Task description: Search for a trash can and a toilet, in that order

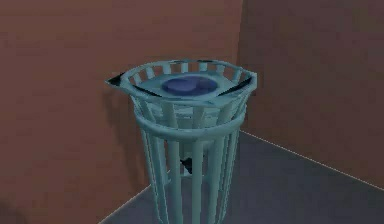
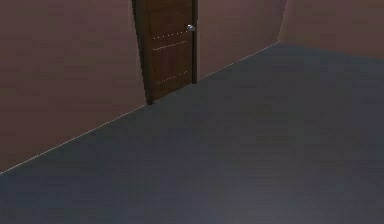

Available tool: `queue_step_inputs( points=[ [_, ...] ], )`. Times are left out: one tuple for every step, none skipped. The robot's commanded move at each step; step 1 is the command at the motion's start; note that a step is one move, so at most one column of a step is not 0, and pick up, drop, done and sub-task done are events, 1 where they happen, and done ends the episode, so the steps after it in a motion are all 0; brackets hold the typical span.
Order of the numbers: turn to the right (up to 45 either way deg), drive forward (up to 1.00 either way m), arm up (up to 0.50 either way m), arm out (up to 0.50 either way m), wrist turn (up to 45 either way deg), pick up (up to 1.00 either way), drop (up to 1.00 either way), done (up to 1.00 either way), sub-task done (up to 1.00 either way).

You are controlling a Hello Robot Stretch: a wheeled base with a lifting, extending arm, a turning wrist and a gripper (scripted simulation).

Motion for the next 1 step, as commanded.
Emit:
queue_step_inputs(
  points=[
    [0.0,0.0,0.0,0.0,0.0,0.0,0.0,0.0,1.0]
  ],
)
